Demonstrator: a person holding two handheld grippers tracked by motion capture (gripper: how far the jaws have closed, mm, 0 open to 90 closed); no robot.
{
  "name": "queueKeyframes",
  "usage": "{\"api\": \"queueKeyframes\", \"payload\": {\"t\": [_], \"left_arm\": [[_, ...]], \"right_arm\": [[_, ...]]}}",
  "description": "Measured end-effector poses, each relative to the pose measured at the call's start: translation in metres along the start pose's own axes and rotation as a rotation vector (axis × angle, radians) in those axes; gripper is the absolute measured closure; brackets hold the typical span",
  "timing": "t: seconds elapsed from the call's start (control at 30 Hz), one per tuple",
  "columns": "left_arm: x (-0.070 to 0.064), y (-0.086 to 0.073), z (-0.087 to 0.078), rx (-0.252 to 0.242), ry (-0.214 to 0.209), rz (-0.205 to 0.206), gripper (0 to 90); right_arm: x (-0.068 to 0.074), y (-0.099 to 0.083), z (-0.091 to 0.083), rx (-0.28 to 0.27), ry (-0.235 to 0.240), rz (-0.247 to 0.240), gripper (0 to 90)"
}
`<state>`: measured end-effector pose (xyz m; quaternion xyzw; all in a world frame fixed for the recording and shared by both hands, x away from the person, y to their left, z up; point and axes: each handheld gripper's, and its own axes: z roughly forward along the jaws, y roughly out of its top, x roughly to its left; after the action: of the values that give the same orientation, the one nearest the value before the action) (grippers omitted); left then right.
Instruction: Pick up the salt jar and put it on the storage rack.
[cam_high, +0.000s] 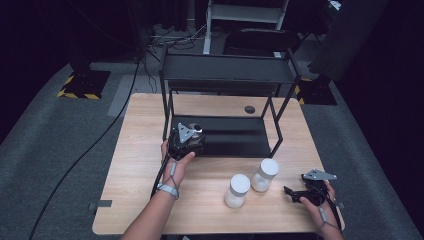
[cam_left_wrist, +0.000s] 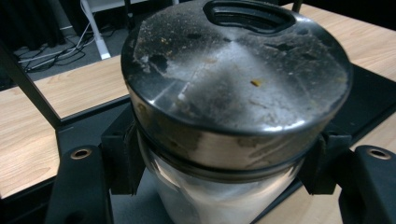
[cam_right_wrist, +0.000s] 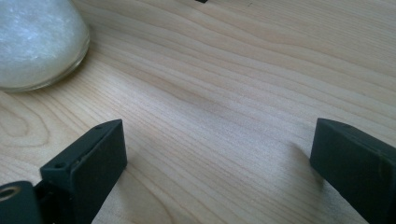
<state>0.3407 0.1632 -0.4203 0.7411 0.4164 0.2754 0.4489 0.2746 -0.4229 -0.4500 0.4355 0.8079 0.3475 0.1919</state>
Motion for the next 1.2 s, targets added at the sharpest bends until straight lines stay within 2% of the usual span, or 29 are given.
{"api": "queueKeyframes", "payload": {"t": [0.37,0.83,1.0,1.07,1.13,1.2], "left_arm": [[0.006,0.0,0.021,0.045,0.003,-0.012,29.6],[0.01,0.0,0.03,0.085,-0.001,-0.006,29.6],[0.012,0.0,0.032,0.087,-0.006,-0.013,29.5],[0.013,-0.001,0.032,0.085,-0.008,-0.027,29.4],[0.013,-0.002,0.033,0.082,-0.005,-0.019,28.7],[0.01,-0.001,0.033,0.086,0.007,-0.01,23.0]], "right_arm": [[0.0,0.0,0.0,0.0,-0.001,0.002,3.6],[0.001,0.0,0.0,0.0,-0.002,0.002,3.6],[0.001,0.0,0.0,0.0,-0.002,0.003,3.6],[0.001,0.0,0.0,0.0,-0.002,0.002,3.6],[0.001,0.0,0.0,0.0,-0.002,0.003,3.6],[0.001,0.0,0.0,0.0,-0.003,0.003,3.6]]}}
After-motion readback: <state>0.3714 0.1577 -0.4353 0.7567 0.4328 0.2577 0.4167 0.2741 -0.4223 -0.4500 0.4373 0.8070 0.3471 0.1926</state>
